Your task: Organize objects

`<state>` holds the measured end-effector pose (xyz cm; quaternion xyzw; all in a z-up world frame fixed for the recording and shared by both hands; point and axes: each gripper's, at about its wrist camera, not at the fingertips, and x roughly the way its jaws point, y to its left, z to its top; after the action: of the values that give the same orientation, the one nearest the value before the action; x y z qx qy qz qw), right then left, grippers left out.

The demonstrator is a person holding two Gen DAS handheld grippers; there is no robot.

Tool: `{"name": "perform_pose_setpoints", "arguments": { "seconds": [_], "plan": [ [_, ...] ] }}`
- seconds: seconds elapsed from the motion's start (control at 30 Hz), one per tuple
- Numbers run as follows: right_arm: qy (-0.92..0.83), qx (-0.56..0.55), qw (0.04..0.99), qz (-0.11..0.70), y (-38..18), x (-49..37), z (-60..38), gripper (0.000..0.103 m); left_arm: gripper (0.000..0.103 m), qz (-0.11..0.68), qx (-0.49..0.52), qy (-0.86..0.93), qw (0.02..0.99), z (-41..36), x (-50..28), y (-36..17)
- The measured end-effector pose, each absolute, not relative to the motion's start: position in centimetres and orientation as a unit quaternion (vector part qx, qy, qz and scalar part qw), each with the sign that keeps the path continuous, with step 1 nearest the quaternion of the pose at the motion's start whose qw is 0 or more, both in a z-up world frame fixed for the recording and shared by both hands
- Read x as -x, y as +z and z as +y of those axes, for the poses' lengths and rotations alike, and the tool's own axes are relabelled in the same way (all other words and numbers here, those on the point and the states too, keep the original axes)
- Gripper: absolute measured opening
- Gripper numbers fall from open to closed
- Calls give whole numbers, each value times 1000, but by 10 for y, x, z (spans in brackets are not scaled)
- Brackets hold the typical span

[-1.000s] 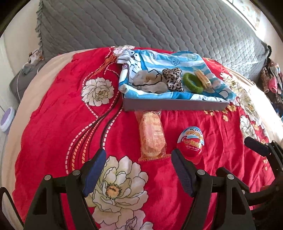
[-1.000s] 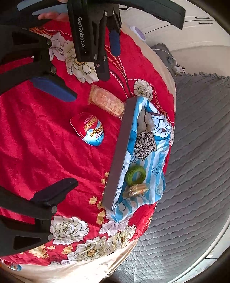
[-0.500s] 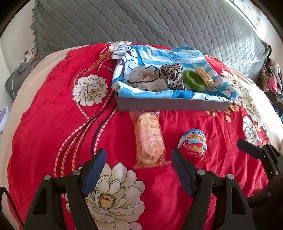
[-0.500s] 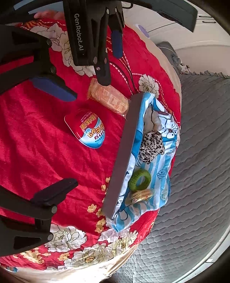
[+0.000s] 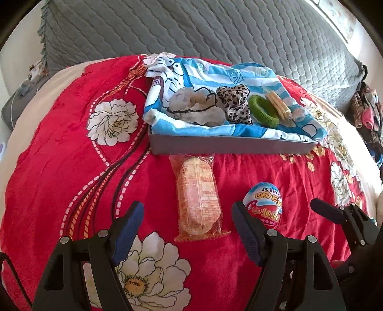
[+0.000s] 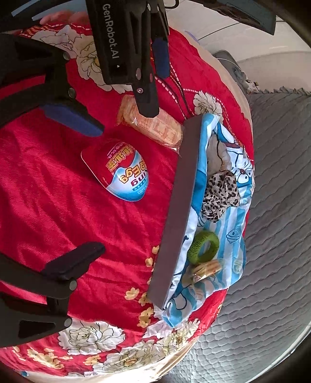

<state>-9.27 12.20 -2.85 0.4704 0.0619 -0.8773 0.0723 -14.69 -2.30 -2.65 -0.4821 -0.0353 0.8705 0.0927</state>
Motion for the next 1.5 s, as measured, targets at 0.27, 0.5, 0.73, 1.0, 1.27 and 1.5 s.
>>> {"name": "perform_pose_setpoints", "arguments": {
  "seconds": [0.27, 0.5, 0.73, 1.0, 1.27, 1.5],
  "plan": [
    [-878, -472, 67, 29, -32, 102, 128, 100, 77, -37, 485, 869, 96, -20, 154, -34],
    [-875, -480, 60, 28, -40, 111, 131, 100, 77, -40, 486, 868, 94, -20, 161, -39],
    [-875, -478, 67, 24, -42, 116, 128, 101, 77, -36, 488, 867, 95, -16, 166, -45],
    [-877, -474, 71, 22, -45, 122, 127, 101, 77, -40, 494, 865, 85, -20, 173, -53],
    [-881, -466, 74, 28, -48, 128, 122, 101, 77, -38, 498, 862, 84, -17, 179, -62],
    [-880, -467, 78, 27, -55, 134, 123, 101, 77, -34, 500, 861, 84, -15, 184, -68]
  ]
}}
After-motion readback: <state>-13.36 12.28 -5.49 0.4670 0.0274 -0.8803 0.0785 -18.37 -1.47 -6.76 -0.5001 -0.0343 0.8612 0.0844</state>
